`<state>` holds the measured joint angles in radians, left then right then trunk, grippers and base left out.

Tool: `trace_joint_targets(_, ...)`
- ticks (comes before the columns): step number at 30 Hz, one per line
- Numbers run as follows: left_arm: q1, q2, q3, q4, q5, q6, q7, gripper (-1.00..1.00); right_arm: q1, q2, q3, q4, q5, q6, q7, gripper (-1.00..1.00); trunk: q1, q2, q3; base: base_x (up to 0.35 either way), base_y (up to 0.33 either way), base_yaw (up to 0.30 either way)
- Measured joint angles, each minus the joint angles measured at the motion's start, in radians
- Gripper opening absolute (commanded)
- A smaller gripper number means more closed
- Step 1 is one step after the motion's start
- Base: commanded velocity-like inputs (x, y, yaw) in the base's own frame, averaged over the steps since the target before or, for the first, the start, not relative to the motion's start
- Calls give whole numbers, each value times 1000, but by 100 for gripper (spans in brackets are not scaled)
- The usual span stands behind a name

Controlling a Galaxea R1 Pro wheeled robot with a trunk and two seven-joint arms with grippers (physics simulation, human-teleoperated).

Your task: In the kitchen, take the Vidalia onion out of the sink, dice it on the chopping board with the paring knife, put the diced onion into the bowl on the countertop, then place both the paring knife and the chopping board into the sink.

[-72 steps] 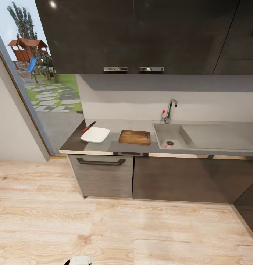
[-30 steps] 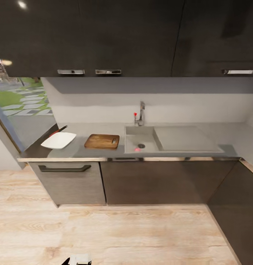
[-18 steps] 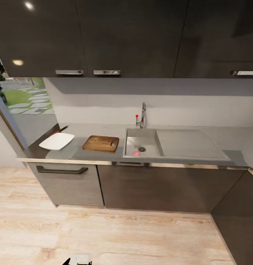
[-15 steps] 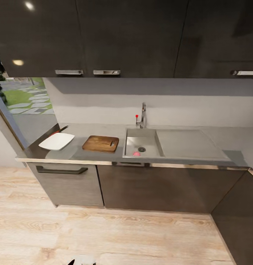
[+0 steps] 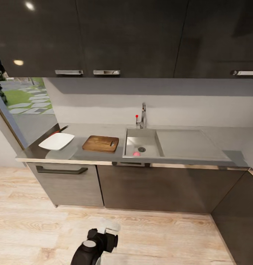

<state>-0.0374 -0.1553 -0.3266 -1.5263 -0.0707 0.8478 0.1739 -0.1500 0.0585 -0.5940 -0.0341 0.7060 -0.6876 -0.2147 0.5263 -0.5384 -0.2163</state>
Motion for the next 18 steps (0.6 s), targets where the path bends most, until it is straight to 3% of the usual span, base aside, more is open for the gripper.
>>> trace_joint_targets(5, -89, -5, -19, -18, -1, 21, 32, 100, 0, 1, 0, 0, 0, 0, 0, 100, 0, 0, 0, 0, 0, 0)
trace_joint_targets(8, -180, -7, -24, -23, 0, 29, 41, 100, 0, 1, 0, 0, 0, 0, 0, 100, 0, 0, 0, 0, 0, 0)
trace_joint_targets(10, -245, -8, -25, -24, 4, 48, 43, 100, 0, 1, 0, 0, 0, 0, 0, 100, 0, 0, 0, 0, 0, 0)
trace_joint_targets(12, -372, -8, -26, -25, 13, 114, 44, 100, 0, 1, 0, 0, 0, 0, 0, 100, 0, 0, 0, 0, 0, 0)
trace_joint_targets(13, -404, -9, -27, -25, 20, 124, 43, 100, 0, 1, 0, 0, 0, 1, 0, 100, 0, 0, 0, 0, 0, 0)
trace_joint_targets(15, -494, -9, -27, -24, 54, 142, 41, 100, 0, 1, -1, 0, 0, 2, 0, 100, 0, 0, 0, 0, 0, 0)
trace_joint_targets(17, -581, -9, -27, -21, 121, 152, 38, 100, 0, 1, -1, -1, 0, 3, 0, 100, 0, 0, 0, 0, 0, 0)
trace_joint_targets(18, -654, -10, -27, -8, 200, 156, 36, 100, 0, 1, -1, -1, 0, 4, 0, 100, 0, 0, 0, 0, 0, 0)
